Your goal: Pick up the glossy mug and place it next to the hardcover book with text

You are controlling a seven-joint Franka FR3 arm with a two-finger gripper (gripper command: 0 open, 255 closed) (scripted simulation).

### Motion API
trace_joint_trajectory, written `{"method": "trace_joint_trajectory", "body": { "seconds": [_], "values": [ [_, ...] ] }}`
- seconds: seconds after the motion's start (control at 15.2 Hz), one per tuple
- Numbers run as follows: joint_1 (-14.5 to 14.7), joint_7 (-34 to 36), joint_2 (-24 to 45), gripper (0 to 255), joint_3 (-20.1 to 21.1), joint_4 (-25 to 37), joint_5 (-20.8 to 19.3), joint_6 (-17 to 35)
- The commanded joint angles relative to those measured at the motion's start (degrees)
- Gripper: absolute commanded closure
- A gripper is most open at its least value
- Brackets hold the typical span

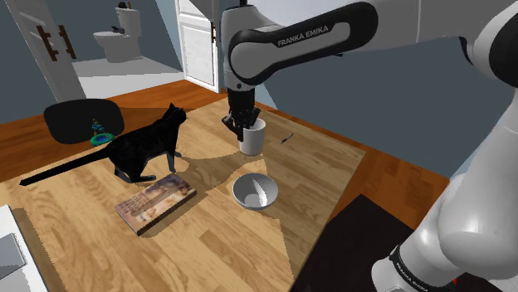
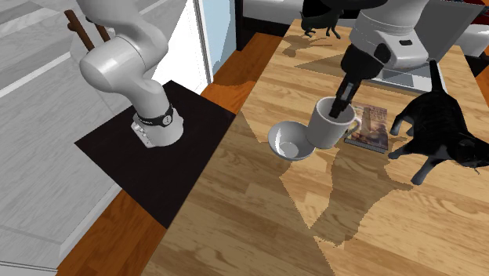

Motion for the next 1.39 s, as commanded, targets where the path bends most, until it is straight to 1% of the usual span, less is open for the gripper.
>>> {"method": "trace_joint_trajectory", "body": {
  "seconds": [0.0,0.33,0.4,1.32],
  "values": [
    [1.3,2.3,3.5,255,0.9,4.8,-0.8,-1.5],
    [5.1,7.1,13.8,255,2.0,19.0,-3.2,-6.0],
    [5.3,7.2,14.3,255,2.0,19.8,-3.4,-6.2],
    [5.3,8.2,17.1,255,1.6,12.8,-4.4,3.3]
  ]
}}
